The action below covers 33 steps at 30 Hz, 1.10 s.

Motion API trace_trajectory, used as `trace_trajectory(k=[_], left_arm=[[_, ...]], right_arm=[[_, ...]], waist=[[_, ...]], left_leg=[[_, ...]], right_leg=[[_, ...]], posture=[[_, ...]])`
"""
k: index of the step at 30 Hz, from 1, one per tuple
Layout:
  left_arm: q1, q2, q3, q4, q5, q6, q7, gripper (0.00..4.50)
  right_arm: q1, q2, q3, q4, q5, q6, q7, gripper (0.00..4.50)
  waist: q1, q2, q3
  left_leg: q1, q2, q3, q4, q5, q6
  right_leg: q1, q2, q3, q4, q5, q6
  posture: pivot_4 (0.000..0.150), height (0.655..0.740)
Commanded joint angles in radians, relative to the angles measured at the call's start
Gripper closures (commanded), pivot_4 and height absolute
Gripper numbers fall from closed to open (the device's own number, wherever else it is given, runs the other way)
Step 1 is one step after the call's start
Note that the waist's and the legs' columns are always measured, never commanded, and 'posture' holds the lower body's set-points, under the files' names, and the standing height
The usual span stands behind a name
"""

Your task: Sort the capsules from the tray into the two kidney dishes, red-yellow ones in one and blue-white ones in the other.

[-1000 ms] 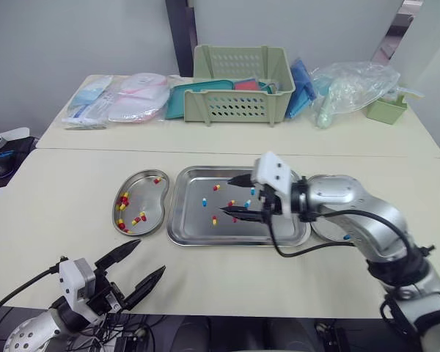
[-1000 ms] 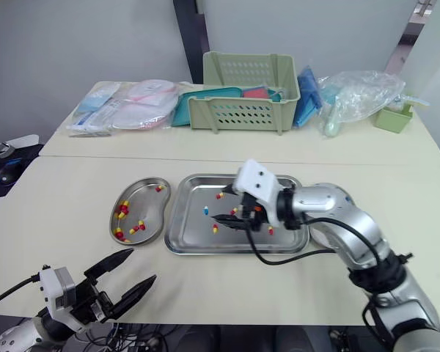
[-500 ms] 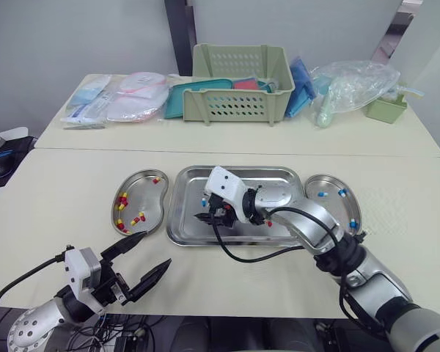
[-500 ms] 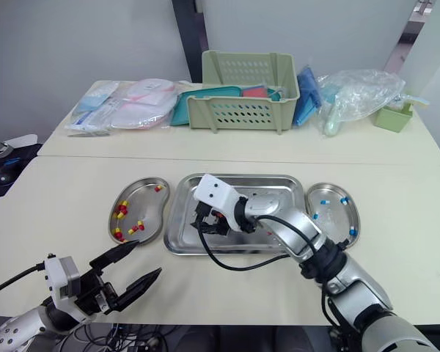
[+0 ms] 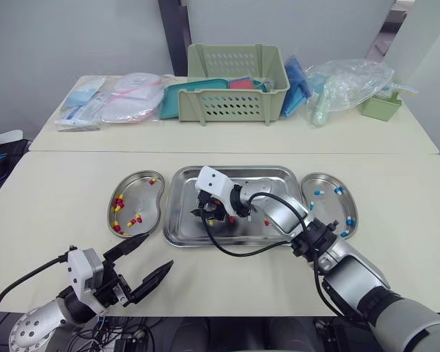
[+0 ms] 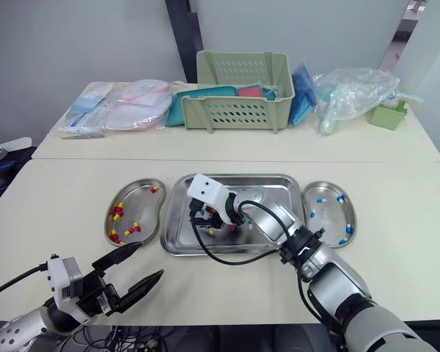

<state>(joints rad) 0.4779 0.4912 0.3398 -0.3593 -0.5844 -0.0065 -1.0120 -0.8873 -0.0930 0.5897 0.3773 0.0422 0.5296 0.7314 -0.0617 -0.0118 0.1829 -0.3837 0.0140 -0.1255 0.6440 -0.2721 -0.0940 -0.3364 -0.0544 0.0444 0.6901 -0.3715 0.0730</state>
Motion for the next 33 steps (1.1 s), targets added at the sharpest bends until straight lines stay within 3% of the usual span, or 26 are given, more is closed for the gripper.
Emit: trace_trajectory(k=[1, 9, 16, 27, 33], left_arm=[[0.002, 0.013, 0.000, -0.048, -0.005, 0.001, 0.013, 0.00], [-0.001, 0.022, 0.001, -0.055, -0.007, 0.008, 0.024, 0.00], [-0.001, 0.022, 0.004, -0.053, -0.007, 0.009, 0.020, 0.00], [-0.011, 0.027, 0.003, -0.045, -0.008, 0.014, 0.016, 0.00], [-0.013, 0.028, 0.004, -0.041, -0.007, 0.014, 0.016, 0.00]], right_arm=[[-0.054, 0.029, -0.027, 0.079, -0.025, -0.076, 0.031, 1.26], [-0.092, 0.060, -0.053, 0.251, -0.068, -0.175, 0.078, 1.26], [-0.068, 0.038, -0.068, 0.284, -0.096, -0.221, 0.140, 1.26], [-0.072, 0.071, -0.103, 0.322, -0.127, -0.245, 0.140, 3.89], [-0.078, 0.078, -0.121, 0.304, -0.128, -0.254, 0.146, 3.96]], waist=[[0.000, 0.000, 0.000], [-0.003, 0.000, 0.000], [-0.004, 0.000, 0.000], [-0.005, 0.000, 0.000], [-0.007, 0.000, 0.000]], left_leg=[[0.000, 0.000, 0.000, 0.000, 0.000, 0.000], [0.000, 0.000, 0.000, 0.000, 0.000, 0.000], [0.000, 0.000, 0.001, 0.000, 0.000, 0.000], [0.001, 0.000, 0.001, 0.000, 0.000, 0.000], [0.001, 0.000, 0.001, 0.000, 0.000, 0.000]], right_leg=[[0.000, 0.000, 0.000, 0.000, 0.000, 0.000], [0.000, 0.000, 0.000, 0.001, 0.000, 0.000], [0.000, 0.000, 0.000, 0.001, 0.000, 0.000], [0.000, 0.000, 0.001, 0.001, 0.000, 0.000], [0.000, 0.000, 0.001, 0.001, 0.000, 0.000]], posture=[[0.150, 0.7400], [0.150, 0.7400], [0.150, 0.7400], [0.150, 0.7400], [0.150, 0.7400]])
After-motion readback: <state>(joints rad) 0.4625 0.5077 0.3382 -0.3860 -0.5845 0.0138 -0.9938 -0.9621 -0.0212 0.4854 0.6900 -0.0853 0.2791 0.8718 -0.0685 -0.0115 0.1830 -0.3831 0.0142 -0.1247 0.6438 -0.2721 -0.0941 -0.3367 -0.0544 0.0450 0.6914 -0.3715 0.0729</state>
